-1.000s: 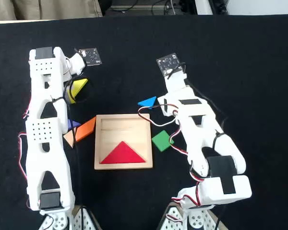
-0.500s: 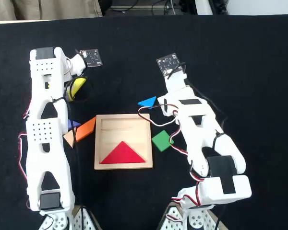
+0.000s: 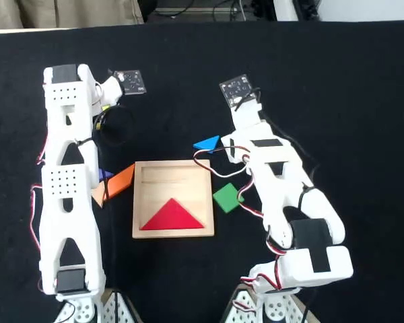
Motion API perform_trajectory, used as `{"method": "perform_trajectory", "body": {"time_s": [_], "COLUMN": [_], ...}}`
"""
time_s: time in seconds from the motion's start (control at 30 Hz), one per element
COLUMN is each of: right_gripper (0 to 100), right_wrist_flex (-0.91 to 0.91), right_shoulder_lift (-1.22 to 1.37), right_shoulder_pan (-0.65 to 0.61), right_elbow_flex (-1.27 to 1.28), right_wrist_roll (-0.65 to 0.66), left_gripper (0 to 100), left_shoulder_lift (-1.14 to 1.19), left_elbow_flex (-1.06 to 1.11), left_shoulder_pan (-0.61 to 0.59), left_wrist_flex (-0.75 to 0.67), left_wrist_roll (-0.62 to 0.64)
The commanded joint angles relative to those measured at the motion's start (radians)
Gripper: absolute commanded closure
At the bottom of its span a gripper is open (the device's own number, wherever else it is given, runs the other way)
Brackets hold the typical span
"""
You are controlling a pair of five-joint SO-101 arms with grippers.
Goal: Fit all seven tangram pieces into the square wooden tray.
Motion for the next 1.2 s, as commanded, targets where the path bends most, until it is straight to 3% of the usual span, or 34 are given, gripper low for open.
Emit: {"method": "perform_trajectory", "body": {"time_s": [0.0,0.13,0.2,0.37,0.47,0.53,0.67,0.8,0.9,1.03,1.17], "right_gripper": [98.7,98.7,98.7,98.7,98.7,98.7,98.7,98.7,98.7,98.7,98.7], "right_wrist_flex": [0.0,0.0,0.0,0.0,-0.002,-0.002,-0.002,-0.002,-0.002,-0.003,-0.003], "right_shoulder_lift": [0.001,0.001,0.001,0.001,0.001,0.001,0.001,0.001,0.001,0.001,0.001], "right_shoulder_pan": [-0.017,-0.017,-0.017,-0.017,-0.017,-0.017,-0.017,-0.017,-0.017,-0.017,-0.017], "right_elbow_flex": [-0.061,-0.061,-0.061,-0.061,-0.061,-0.061,-0.061,-0.061,-0.061,-0.061,-0.061], "right_wrist_roll": [0.008,0.008,0.008,0.008,0.008,0.008,0.008,0.008,0.008,0.008,0.008], "left_gripper": [94,92,85,64,67,71,78,82,82,82,82], "left_shoulder_lift": [-0.023,-0.037,-0.04,-0.032,0.017,0.063,0.146,0.201,0.203,0.187,0.118], "left_elbow_flex": [-0.064,-0.213,-0.283,-0.257,-0.174,-0.125,-0.124,-0.159,-0.213,-0.285,-0.272], "left_shoulder_pan": [0.015,0.013,-0.001,-0.038,-0.061,-0.076,-0.088,-0.088,-0.088,-0.074,-0.074], "left_wrist_flex": [0.011,0.009,-0.005,-0.278,-0.468,-0.568,-0.631,-0.601,-0.45,-0.146,0.017], "left_wrist_roll": [0.043,0.087,0.13,0.322,0.445,0.457,0.457,0.457,0.439,0.183,0.058]}}
